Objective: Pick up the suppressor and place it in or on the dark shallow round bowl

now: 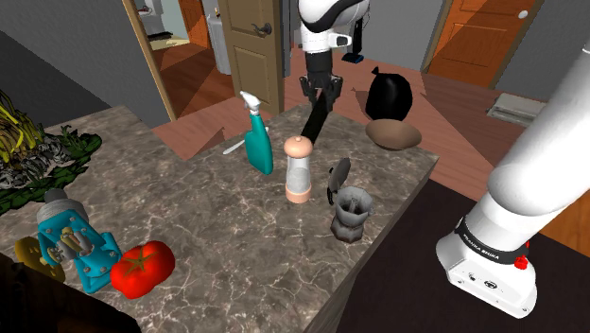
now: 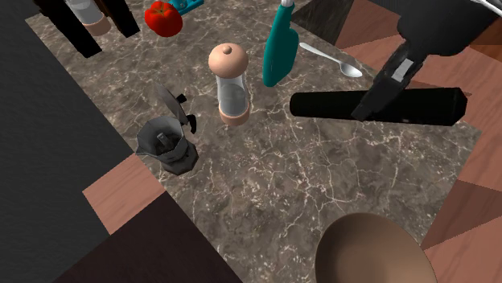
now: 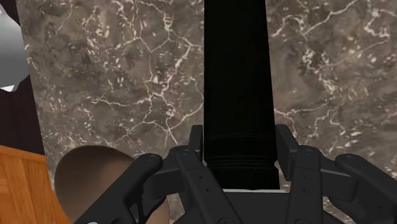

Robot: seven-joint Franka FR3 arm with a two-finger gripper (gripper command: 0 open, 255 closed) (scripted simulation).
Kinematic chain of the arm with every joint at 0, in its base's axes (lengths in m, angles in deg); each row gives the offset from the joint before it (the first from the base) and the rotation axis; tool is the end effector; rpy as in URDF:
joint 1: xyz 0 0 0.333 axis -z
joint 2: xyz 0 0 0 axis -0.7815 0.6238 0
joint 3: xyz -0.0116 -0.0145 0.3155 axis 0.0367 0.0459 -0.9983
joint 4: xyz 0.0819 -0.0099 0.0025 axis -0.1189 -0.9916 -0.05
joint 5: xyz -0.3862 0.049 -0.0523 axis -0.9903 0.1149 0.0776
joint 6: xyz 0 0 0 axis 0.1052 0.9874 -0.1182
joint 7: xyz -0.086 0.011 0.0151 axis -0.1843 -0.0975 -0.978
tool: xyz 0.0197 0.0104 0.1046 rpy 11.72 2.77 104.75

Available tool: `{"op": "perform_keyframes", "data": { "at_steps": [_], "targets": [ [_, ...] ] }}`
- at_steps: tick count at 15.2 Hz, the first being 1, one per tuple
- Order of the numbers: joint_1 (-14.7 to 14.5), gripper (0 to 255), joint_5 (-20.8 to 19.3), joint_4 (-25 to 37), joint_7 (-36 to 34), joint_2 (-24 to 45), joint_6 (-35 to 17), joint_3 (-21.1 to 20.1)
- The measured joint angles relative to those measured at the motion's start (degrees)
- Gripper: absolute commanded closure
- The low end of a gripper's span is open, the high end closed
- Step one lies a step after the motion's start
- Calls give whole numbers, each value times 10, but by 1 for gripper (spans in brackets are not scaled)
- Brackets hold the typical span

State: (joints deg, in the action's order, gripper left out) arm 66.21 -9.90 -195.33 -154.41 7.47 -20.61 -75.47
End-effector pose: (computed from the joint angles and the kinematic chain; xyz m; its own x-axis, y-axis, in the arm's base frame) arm 0.5531 0.0204 0.4308 0.1185 -0.9925 -0.0317 -0.9765 -0.1222 0.1775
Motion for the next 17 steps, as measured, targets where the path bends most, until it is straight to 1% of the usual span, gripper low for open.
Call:
{"op": "perform_keyframes", "data": {
  "at_steps": [3,9,12,17],
  "targets": [
    [18,255,9,-61,38,-53,-9,16],
    [52,255,12,-153,116,-137,-19,57],
    [68,255,5,-191,155,-171,-25,80],
    [98,255,-14,-238,219,-220,-24,123]
  ]
}}
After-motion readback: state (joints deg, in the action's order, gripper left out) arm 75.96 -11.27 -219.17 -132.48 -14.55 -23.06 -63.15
